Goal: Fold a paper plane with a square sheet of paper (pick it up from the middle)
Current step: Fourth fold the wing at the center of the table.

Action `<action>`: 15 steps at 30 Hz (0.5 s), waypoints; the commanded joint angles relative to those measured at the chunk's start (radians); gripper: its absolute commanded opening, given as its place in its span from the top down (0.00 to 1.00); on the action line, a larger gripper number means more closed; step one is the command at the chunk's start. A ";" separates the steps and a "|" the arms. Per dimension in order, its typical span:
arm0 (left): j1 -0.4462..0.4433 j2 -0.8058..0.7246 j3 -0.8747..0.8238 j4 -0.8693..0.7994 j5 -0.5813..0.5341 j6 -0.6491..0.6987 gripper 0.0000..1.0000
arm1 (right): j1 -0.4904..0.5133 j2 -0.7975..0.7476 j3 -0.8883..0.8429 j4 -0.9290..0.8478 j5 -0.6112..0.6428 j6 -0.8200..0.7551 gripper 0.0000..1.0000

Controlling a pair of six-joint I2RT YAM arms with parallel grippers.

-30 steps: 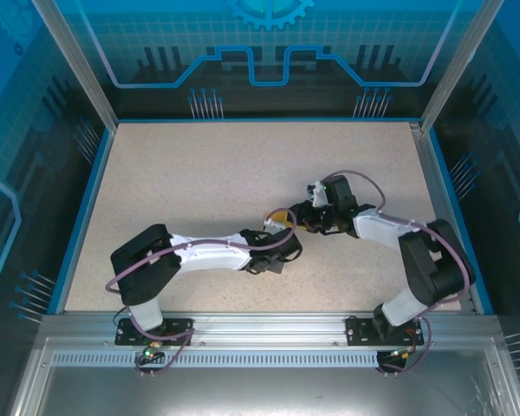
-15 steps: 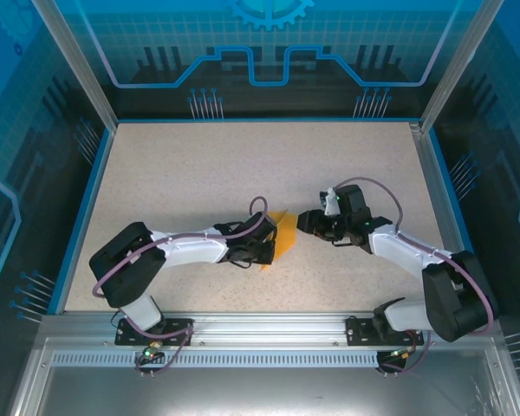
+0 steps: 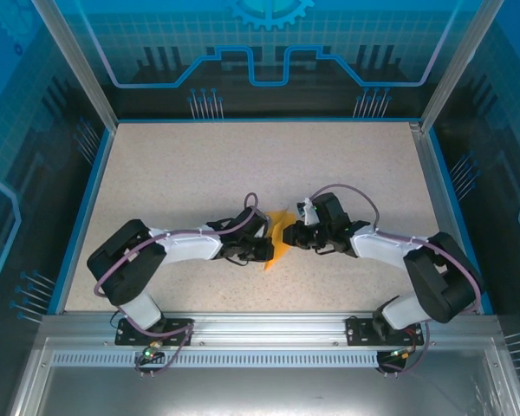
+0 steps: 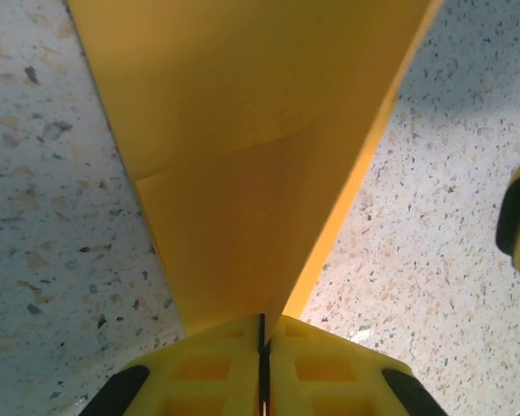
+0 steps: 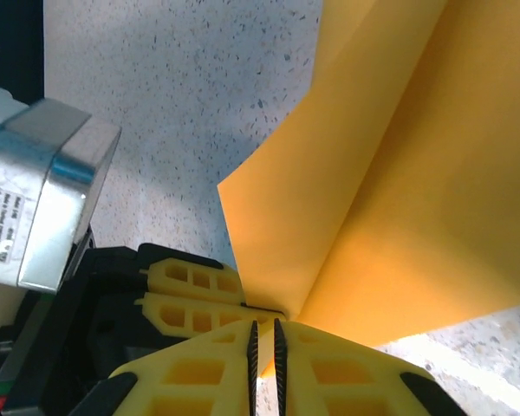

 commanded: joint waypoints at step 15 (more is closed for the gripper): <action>0.096 0.036 -0.057 0.108 0.215 -0.011 0.89 | 0.050 0.079 -0.011 0.187 0.020 0.135 0.85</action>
